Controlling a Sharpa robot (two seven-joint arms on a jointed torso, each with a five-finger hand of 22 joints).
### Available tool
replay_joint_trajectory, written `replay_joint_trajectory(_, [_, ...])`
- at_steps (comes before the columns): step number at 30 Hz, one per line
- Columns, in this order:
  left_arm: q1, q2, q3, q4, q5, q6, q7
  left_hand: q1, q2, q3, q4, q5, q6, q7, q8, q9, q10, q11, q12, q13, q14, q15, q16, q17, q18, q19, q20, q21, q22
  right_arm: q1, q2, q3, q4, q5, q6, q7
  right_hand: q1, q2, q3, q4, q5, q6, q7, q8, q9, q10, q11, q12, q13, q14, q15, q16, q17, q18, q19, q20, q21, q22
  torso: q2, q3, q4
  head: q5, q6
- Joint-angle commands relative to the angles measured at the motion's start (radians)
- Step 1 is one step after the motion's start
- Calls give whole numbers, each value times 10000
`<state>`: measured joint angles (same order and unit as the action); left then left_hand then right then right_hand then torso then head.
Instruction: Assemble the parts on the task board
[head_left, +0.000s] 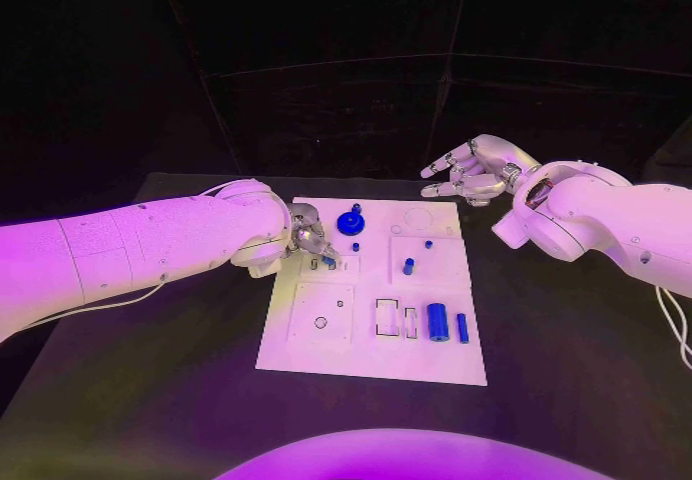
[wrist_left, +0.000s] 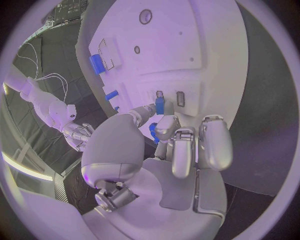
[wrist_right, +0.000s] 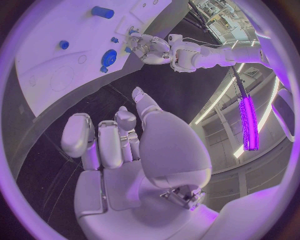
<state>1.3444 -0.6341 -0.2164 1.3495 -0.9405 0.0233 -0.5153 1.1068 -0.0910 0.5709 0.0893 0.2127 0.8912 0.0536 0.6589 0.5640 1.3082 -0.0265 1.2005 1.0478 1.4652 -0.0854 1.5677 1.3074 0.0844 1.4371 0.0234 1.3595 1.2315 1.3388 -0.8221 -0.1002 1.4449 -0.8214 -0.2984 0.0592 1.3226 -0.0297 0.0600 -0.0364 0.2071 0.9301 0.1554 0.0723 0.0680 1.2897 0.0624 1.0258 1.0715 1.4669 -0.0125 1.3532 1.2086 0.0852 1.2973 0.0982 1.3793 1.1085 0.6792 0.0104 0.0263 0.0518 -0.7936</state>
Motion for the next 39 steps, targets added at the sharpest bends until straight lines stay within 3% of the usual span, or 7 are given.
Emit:
replay_joint_trajectory(1, [-25, 15, -17, 12, -191, 295, -4, 87, 36, 1526, -1450, 59, -13, -35, 41, 5, 60, 17, 10, 6, 1056, 19, 31, 2634, -126, 14, 29, 12, 9, 22, 8, 5, 5, 30, -114, 111, -94, 32, -37, 8, 57, 10, -5, 31, 9, -81, 9, -26, -8, 302, -4, -65, -14, 102, -45, -5, -69, -9, -5, 5, -5, 1, -14])
replay_joint_trajectory(28, [-29, 8, -32, 90, -377, 871, -70, 89, -1, 1561, -1494, 56, 9, -44, 83, 37, 98, 10, 36, 36, 1056, 17, 31, 2634, -129, 20, 28, 18, 25, 21, 20, 5, -16, 30, -62, 102, -98, 30, -41, 12, 62, 15, -6, 35, 11, -84, 7, -32, -14, 304, -4, -59, 2, 101, -41, -5, -70, -4, -5, 5, 2, -3, -58])
replay_joint_trajectory(39, [-28, 106, -32, 8, -377, 795, -58, -586, -117, 1197, -1097, 11, 165, -174, 249, 162, 241, -71, 138, 126, 1056, -39, 31, 2634, -142, 58, -7, 52, 113, 21, 26, 5, -14, 30, -56, 94, -98, 30, -41, 12, 62, 15, -6, 35, 11, -84, 7, -32, -14, 304, -4, -59, 2, 101, -41, -5, -70, -4, 6, 14, -10, 0, -68])
